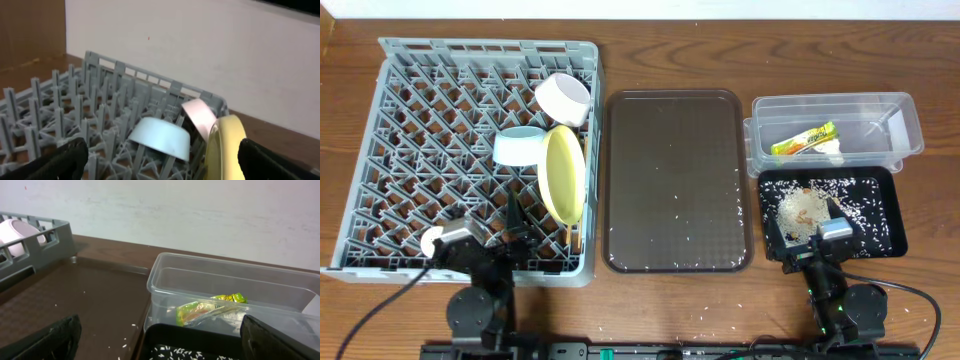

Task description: Sort waste into correct bins and load items into the dishwasher

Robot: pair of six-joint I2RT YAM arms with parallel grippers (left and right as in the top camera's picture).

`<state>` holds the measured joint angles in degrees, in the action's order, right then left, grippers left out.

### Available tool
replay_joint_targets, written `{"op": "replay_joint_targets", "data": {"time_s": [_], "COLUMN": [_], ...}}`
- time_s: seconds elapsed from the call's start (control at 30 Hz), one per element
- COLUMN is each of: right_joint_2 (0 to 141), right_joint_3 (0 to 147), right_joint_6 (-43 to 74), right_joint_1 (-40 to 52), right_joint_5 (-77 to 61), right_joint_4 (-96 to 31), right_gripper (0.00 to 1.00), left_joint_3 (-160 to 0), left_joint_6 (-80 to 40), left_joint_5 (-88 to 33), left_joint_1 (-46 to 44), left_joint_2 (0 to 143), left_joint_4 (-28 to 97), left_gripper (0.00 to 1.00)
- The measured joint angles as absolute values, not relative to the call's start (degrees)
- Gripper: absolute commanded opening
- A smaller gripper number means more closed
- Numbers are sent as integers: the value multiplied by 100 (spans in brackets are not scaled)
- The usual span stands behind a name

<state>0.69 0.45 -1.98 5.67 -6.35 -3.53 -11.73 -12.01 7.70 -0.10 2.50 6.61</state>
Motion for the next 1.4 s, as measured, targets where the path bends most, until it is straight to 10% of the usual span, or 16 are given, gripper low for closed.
{"op": "replay_joint_targets", "data": {"time_s": [1.4], "right_joint_2": [67], "right_joint_3": [40], "right_joint_6": [-198], "right_joint_1": [567], "right_joint_5": [-635], "right_joint_4": [-346], "right_gripper": [99], "left_joint_3": [-161], "left_joint_6": [-1441], "left_joint_5": [746], "left_joint_1": [-5], "left_joint_2": [64], "left_joint_4": [163], "left_gripper": [96]}}
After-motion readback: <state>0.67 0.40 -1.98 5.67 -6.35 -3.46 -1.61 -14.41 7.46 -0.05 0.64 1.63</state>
